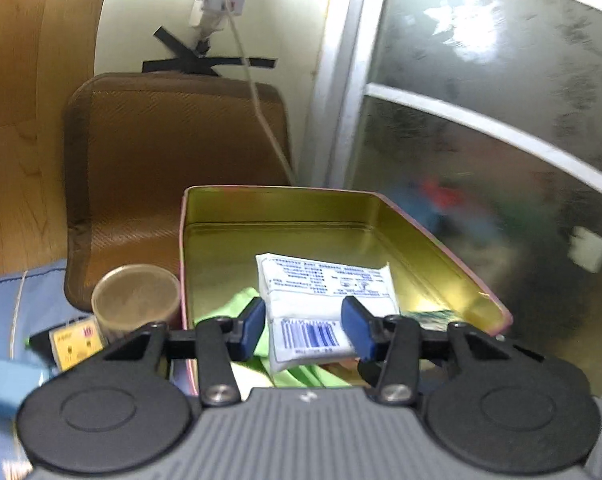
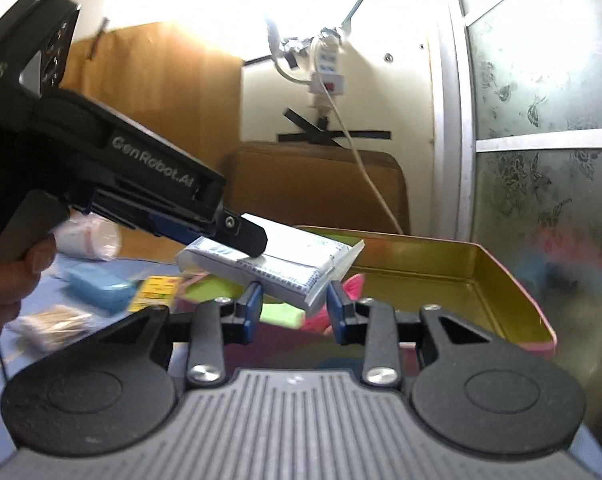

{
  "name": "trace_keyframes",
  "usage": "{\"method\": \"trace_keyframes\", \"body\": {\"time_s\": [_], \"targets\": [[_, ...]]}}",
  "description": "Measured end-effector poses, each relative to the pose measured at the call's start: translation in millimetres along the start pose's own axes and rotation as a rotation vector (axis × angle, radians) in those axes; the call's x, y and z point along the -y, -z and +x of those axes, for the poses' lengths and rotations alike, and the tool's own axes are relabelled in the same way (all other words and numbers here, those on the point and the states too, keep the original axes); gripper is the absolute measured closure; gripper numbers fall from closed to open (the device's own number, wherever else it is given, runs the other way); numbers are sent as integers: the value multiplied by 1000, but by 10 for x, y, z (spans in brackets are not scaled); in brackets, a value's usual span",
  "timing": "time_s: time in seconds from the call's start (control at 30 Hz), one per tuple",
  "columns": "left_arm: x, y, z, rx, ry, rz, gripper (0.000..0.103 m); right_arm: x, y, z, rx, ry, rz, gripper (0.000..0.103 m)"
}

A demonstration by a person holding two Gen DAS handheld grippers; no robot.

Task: Organize soft objects
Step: 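Lower the wet-wipe packs into the pink tin and release them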

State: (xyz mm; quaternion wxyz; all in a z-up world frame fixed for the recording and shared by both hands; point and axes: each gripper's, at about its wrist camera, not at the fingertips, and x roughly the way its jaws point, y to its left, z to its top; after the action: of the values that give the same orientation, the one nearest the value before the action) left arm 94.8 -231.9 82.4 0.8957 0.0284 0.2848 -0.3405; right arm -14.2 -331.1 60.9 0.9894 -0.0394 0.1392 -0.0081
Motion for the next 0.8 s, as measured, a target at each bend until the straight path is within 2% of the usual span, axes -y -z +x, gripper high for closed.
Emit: {"method": "trace_keyframes", "body": {"time_s": [0.17, 0.33, 0.5, 0.57, 0.8], "targets": [[-67, -88, 423, -56, -99, 22, 61, 109, 49, 384, -76, 2, 19, 66], [-50, -69, 619, -90, -186, 59, 60, 75, 27, 516, -76, 32, 15, 61], [12, -21, 499, -68, -221, 82, 53, 36, 33, 384, -50, 41, 56, 58], [37, 5, 415, -56, -243, 91, 46, 10, 47, 281, -33, 48, 70, 56], [117, 169, 30, -17, -272, 111, 35, -183, 105, -160, 25, 55, 91, 56]]}}
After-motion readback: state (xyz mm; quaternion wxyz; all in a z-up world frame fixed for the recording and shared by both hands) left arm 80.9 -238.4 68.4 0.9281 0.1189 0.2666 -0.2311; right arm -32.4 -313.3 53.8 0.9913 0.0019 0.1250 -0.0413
